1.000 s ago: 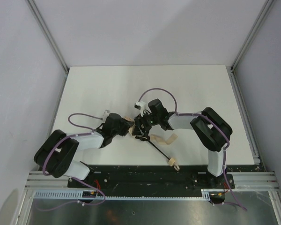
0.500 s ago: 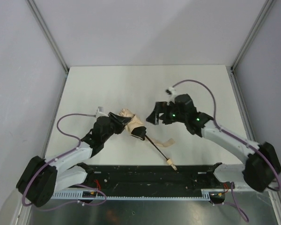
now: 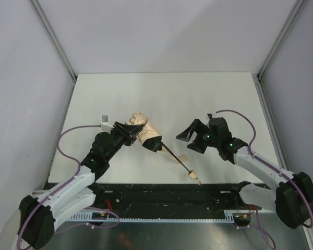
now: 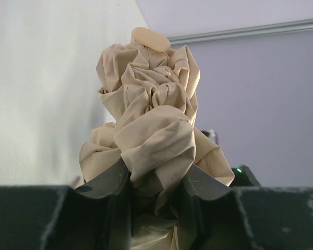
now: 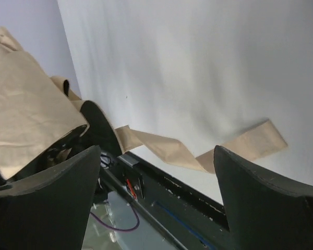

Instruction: Put away the umbrella

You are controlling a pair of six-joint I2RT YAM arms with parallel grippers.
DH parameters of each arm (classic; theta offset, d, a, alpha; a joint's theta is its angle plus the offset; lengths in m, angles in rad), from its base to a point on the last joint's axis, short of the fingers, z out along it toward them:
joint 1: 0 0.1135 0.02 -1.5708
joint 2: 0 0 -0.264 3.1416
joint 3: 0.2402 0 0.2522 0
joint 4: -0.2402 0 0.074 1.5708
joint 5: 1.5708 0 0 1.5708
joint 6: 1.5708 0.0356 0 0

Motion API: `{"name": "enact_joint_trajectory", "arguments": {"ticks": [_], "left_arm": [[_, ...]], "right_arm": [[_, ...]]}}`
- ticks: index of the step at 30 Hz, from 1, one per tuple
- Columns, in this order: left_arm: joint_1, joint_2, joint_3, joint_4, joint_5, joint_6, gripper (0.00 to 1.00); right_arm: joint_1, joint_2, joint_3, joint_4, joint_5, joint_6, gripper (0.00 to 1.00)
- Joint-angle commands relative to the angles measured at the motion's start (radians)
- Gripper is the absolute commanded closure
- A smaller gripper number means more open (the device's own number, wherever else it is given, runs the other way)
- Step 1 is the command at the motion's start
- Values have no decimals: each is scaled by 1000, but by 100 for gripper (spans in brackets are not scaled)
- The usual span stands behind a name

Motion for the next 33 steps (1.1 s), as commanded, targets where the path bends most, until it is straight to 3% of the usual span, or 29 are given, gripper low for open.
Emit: {"name": "enact_joint_trajectory", "arguments": {"ticks": [1, 5, 9, 15, 22, 33], "left_arm": [[12, -65, 57, 116, 74, -68, 100], [23, -89, 104, 117, 124, -91, 100], [31, -103, 137, 118, 144, -106, 100], [33, -112, 188, 123, 164, -126, 100], [33, -137, 224, 124, 186, -146, 100], [33, -141, 239, 126, 183, -173, 100]], "right_arm": [[-62, 80, 5, 180, -279, -172, 9], [-86, 151, 0, 390, -591, -364, 13], [-30, 151, 24, 463, -686, -480, 12], [38, 240, 79, 471, -645, -508, 13], [74, 386, 87, 722, -691, -369, 22], [156, 491, 119, 865, -509, -253, 12]]}}
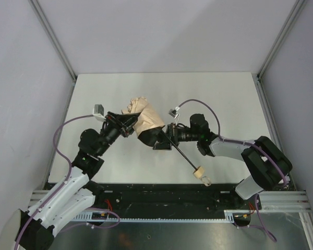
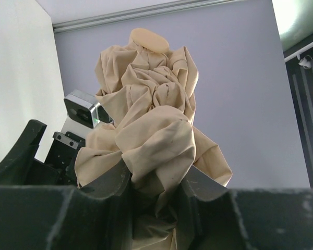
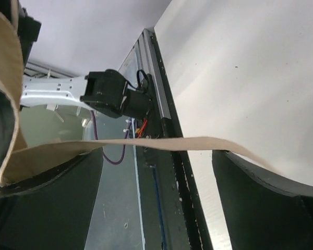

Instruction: Put away the umbrella

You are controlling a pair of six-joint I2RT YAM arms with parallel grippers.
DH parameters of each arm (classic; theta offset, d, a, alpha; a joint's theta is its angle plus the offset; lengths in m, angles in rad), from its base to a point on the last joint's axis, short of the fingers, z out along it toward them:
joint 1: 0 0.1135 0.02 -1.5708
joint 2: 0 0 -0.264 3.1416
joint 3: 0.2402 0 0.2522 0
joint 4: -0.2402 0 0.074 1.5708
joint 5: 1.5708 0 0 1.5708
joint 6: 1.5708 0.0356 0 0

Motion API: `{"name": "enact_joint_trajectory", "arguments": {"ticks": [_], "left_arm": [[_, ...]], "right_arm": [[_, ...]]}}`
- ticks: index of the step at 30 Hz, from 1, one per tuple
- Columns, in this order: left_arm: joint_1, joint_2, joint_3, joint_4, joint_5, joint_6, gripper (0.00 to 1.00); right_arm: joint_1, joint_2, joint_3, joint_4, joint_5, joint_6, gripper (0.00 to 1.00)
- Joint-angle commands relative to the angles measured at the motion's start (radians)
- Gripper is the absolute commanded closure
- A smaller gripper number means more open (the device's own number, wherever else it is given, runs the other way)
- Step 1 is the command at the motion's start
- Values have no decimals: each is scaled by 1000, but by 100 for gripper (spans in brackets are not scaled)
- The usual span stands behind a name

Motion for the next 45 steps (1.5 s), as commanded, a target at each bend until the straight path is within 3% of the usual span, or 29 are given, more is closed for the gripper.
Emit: {"name": "enact_joint_trajectory", "arguments": {"ticks": [1, 7, 12, 18, 24, 34, 40, 45], "left_arm": [[8, -17, 76, 99, 10, -36, 100], [8, 14, 76, 105, 27, -24, 100], [8, 41, 90, 112, 63, 2, 100], [8, 48, 92, 114, 73, 38, 100], [9, 60, 93, 116, 104, 52, 100], [9, 26, 70, 120, 146, 64, 100], [7, 35, 74, 130, 193, 70, 100], [-2, 16, 67, 133, 200, 70, 100]], "right_arm": [[20, 33, 34, 80, 124, 100, 11], [39, 69, 34, -69, 274, 174, 11], [-19, 49, 35, -396, 279, 146, 12], [-80, -162, 37, -810, 437, 233, 2], [-159, -322, 164, -1200, 556, 256, 1], [-62, -179, 284, -1208, 343, 461, 1], [17, -97, 290, -1094, 284, 620, 1], [36, -20, 331, -1072, 269, 638, 2]]}}
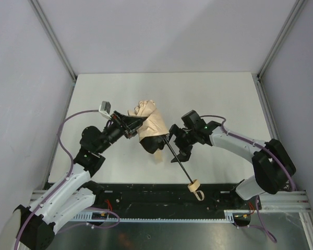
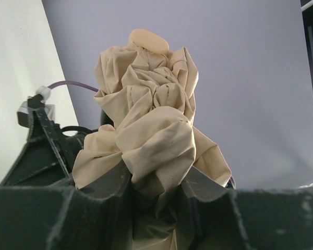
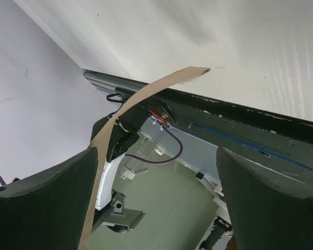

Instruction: Put away the umbrella

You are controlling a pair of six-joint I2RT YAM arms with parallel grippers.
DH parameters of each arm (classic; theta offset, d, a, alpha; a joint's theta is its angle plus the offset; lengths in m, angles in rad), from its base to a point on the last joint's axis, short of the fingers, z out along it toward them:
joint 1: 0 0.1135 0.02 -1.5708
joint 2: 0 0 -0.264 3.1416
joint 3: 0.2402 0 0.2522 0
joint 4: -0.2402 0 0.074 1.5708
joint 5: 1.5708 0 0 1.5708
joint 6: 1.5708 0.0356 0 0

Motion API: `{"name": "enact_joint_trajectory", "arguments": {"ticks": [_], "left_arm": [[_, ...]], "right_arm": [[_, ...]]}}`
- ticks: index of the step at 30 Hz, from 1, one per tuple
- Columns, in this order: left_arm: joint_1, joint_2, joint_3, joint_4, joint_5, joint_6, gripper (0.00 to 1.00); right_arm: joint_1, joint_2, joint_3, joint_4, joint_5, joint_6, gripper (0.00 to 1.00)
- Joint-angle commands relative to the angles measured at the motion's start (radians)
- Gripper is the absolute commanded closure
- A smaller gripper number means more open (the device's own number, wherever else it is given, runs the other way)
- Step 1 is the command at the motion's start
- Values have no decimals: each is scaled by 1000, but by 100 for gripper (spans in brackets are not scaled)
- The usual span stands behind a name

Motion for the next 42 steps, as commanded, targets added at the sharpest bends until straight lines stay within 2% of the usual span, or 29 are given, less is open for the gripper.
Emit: {"name": "enact_joint_trajectory", "arguments": {"ticks": [1, 5, 12, 18, 28, 33, 35, 39, 41, 42], "left_arm": [[-4, -36, 43, 108, 36, 6, 100], [-8, -38, 45, 107, 34, 6, 100], [-16, -32, 46, 108, 19, -3, 100], [-18, -7, 63, 108, 20, 1, 100], [-21, 9, 58, 110, 4, 1, 100], [-23, 4, 62, 109, 2, 1, 100], [-24, 3, 61, 110, 3, -1, 100], [-31, -10, 59, 110, -8, -13, 100], [-32, -15, 60, 101, -28, -8, 100], [-31, -15, 61, 84, -41, -6, 100]], "right_arm": [[16, 45, 64, 61, -37, 76, 2], [22, 56, 66, 69, -17, 106, 2], [-89, -7, 60, -39, 50, 37, 1], [-107, -40, 60, -85, 60, 19, 1], [26, -40, 59, -2, 22, 155, 1], [77, -49, 59, 18, 34, 205, 5], [90, -51, 60, 37, 43, 220, 9], [90, -31, 60, 94, 81, 221, 29], [57, 13, 59, 207, 47, 169, 45], [29, 41, 60, 287, 30, 132, 57]]}}
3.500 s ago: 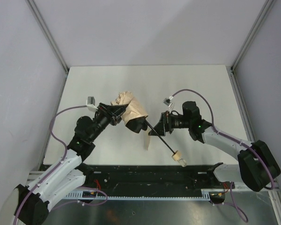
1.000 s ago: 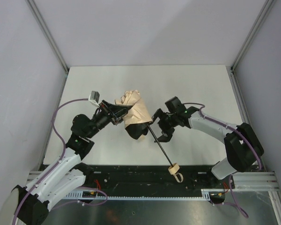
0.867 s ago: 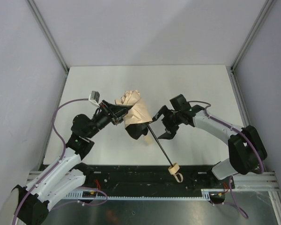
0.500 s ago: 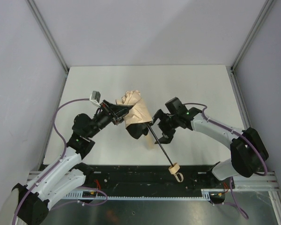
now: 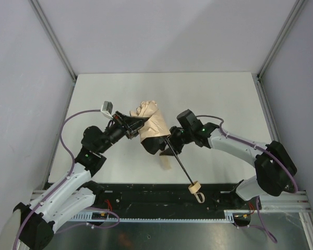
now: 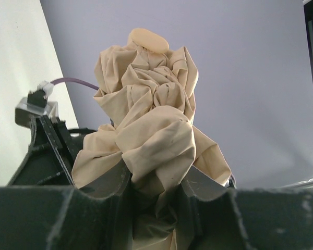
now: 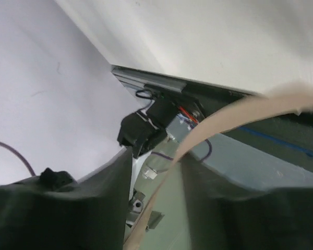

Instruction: Put away the umbrella

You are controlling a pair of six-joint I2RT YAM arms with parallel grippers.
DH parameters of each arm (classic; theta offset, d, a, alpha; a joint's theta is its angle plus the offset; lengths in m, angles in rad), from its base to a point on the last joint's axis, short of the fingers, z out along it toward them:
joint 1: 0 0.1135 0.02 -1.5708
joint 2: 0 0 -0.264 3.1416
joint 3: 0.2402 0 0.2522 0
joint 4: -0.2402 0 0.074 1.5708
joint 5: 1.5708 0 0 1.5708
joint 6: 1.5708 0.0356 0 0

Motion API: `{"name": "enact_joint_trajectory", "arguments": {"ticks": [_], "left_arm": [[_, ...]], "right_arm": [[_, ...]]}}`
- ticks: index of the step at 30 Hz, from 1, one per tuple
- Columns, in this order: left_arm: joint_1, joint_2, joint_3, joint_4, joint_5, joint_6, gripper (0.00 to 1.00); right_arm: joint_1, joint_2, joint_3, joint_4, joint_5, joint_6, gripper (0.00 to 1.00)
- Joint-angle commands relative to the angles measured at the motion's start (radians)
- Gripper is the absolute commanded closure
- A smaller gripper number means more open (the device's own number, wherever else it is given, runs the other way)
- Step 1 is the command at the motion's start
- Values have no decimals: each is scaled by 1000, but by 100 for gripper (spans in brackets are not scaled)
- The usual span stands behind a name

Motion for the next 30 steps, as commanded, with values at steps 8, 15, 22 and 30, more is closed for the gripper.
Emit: {"name": "enact_joint_trajectory", "arguments": {"ticks": [8, 15, 22, 30], "left_arm": [[-15, -44, -25, -9, -121, -56, 100], [-31, 26, -133, -37, -223, -49, 100], [-37, 202, -187, -16, -279, 27, 100], [-58, 385, -290, 108, -327, 7, 100]], "right_arm": [[-206, 292, 30, 1065, -125, -140, 100], [-226, 444, -8, 1359, -103, -308, 100], [-228, 532, -59, 1414, -31, -533, 100], [-240, 580, -59, 1373, -2, -578, 100]]}}
